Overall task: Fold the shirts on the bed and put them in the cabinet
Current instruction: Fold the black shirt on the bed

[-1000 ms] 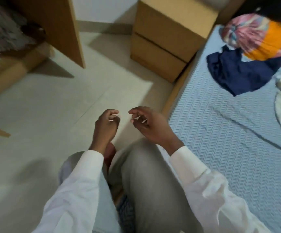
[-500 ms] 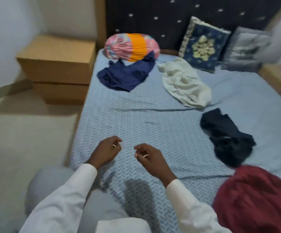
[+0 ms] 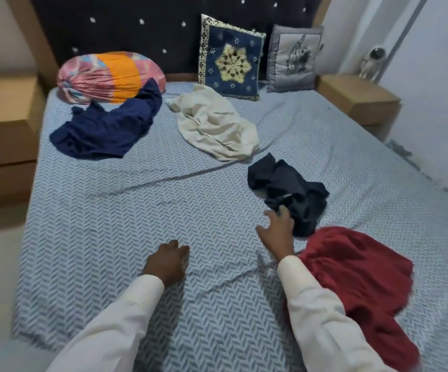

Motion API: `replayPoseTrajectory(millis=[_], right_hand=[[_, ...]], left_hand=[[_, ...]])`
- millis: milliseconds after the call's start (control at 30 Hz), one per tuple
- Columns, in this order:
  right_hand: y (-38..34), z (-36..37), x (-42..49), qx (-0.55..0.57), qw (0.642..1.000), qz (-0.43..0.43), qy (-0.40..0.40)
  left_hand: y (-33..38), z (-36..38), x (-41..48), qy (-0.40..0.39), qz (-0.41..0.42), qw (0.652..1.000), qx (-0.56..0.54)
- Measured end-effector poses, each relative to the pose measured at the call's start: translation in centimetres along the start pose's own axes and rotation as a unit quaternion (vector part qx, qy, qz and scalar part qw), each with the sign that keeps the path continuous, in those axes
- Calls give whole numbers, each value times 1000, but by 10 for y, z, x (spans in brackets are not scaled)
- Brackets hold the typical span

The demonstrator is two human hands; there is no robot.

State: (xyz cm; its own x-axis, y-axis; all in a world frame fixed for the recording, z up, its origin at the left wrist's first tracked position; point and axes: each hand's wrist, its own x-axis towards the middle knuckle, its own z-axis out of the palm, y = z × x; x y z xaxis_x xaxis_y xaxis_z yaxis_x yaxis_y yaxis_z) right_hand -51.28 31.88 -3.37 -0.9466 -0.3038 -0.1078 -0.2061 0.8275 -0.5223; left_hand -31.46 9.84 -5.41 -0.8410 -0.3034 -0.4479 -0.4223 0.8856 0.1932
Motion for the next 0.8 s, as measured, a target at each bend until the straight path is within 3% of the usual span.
replayPoseTrajectory(millis=[67, 200, 300, 367, 433, 467, 567, 633, 733, 800], right_hand=[[6, -12, 18, -55, 996, 58, 41], [17, -18, 46, -127, 981, 145, -15], [1, -14, 45, -113, 991, 70, -28], [-27, -5, 30, -41, 998, -9, -56], [-62, 6, 4, 53, 989, -73, -119], [-79, 11, -11, 90, 978, -105, -156], [-126, 27, -60, 175, 911, -171, -331], [-150, 37, -96, 203, 848, -204, -446], [-173, 53, -134, 169, 740, -258, -598], [-178, 55, -137, 166, 711, -259, -633]], left_hand=[[1, 3, 2, -1, -4, 1000, -10], [-4, 5, 2, -10, -2, 998, -59], [-12, 3, -4, 14, 12, 992, -127], [-22, 0, -12, 34, 8, 975, -218], [-34, -5, -21, 42, -15, 938, -344], [-41, -8, -27, 42, -33, 904, -425], [-59, -16, -45, 3, -47, 778, -626], [-70, -18, -56, -9, -71, 727, -683], [-80, -15, -76, -30, -68, 684, -725], [-79, -9, -90, -29, -59, 702, -709]])
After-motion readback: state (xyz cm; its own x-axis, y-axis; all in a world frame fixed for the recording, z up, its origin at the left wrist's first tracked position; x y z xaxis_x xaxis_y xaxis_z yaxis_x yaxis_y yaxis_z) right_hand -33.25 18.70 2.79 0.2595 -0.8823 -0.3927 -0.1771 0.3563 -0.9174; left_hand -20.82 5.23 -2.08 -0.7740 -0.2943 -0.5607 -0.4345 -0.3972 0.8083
